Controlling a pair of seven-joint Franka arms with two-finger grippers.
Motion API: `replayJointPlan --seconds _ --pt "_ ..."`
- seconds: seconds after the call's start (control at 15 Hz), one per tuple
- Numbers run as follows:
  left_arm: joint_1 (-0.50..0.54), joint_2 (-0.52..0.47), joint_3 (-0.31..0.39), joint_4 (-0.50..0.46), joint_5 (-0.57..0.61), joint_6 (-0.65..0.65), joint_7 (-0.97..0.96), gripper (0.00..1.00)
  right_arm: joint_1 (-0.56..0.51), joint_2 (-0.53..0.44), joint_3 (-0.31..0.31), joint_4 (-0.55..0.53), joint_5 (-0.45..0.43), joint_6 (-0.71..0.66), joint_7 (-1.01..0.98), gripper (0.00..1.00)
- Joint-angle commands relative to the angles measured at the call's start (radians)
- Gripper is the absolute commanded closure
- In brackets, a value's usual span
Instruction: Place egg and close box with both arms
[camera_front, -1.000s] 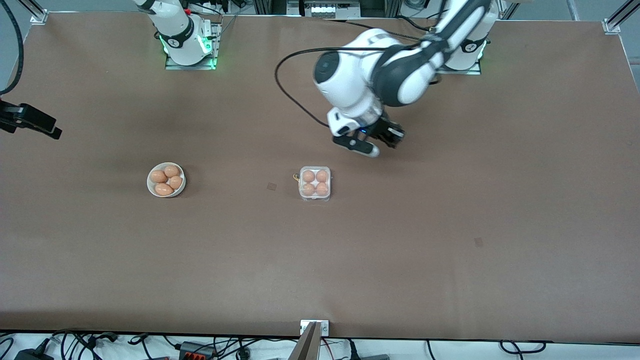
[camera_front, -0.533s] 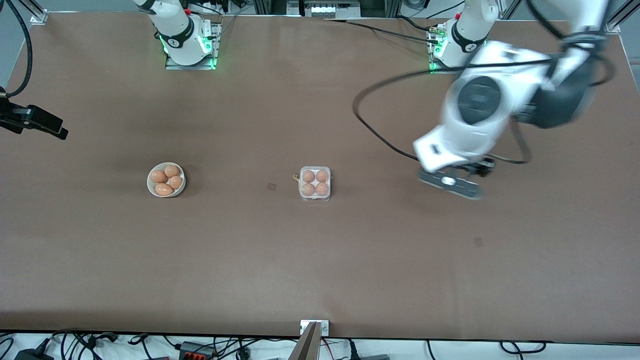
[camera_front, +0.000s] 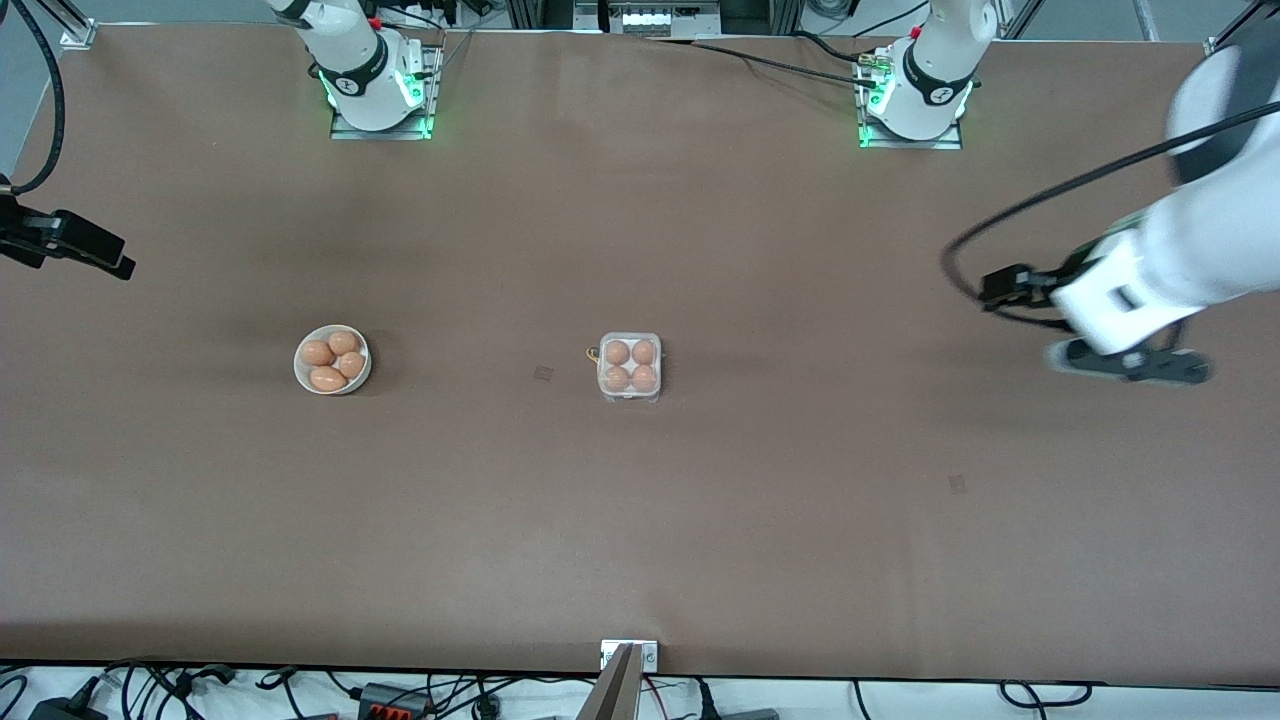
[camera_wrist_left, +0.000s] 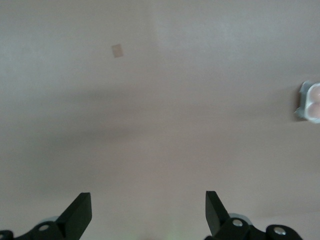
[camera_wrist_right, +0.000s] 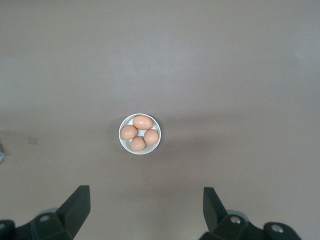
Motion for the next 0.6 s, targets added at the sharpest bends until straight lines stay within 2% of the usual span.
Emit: replayJointPlan --seconds 0.0,0.2,0.27,0.4,0.53 --pt "-0.092 -0.133 0.181 -0.113 -0.063 0.007 0.014 0.0 0.006 -0.016 -0.002 -0.009 -0.011 0.027 0.007 0.0" --pt "-0.151 -0.291 0.284 -0.339 -0.068 0.188 0.004 0.0 0.012 -0.016 -0.002 -0.009 -0.009 0.028 0.007 0.0" --pt "-0.152 -0.33 0.291 -0.398 -0.068 0.234 0.012 0.0 0.012 -0.016 -0.002 -0.007 -0.009 0.028 0.007 0.0" --pt "-0.163 -0.379 0.316 -0.42 -0.063 0.305 0.017 0.0 0.012 -0.016 -0.002 -0.004 -0.006 0.027 0.007 0.0" --pt "-0.175 -0.396 0.314 -0.424 -0.057 0.285 0.024 0.0 0.012 -0.016 -0.002 -0.004 0.0 0.027 0.007 0.0"
